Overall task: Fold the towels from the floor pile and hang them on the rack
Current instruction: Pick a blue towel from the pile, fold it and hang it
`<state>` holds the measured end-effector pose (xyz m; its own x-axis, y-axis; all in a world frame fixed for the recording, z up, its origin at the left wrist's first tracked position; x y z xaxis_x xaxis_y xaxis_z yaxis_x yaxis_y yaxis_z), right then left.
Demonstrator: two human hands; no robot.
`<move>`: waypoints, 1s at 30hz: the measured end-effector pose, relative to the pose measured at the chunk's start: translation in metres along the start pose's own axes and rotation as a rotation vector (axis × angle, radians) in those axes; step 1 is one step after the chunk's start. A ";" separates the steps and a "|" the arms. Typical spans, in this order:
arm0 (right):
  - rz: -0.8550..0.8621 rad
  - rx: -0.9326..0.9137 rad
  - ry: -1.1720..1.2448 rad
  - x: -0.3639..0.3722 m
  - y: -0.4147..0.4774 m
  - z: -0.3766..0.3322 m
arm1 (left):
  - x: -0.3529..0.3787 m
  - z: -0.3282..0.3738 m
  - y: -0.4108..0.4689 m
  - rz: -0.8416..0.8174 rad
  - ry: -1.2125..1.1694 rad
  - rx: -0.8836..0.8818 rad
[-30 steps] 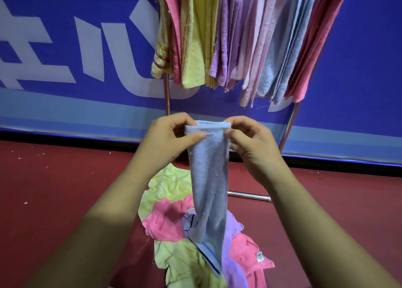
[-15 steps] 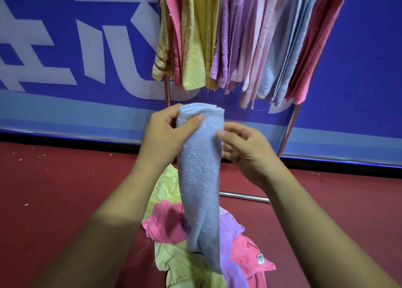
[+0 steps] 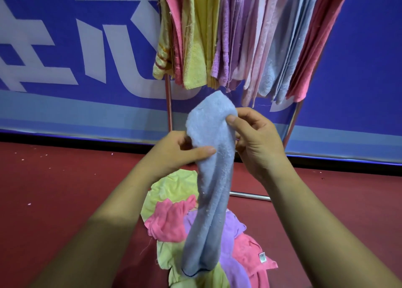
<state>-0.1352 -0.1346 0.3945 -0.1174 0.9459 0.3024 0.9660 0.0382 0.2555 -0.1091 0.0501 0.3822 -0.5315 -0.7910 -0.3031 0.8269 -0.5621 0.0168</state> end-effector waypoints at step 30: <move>0.002 0.132 0.070 0.003 0.002 0.017 | -0.004 -0.007 0.008 -0.052 -0.648 0.024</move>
<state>-0.1302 -0.1262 0.3806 -0.1272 0.9214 0.3671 0.9876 0.0831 0.1334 -0.0991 0.0503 0.3773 -0.5800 -0.7440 0.3319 0.7968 -0.6028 0.0412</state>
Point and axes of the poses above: each hand's wrist, its own y-axis towards the middle knuckle, its own x-axis out of the palm, z = x × y, the point moved 1 cm from there along y, towards the middle knuckle, and after that the axes turned 8 degrees about -z, right-handed, at the moved point
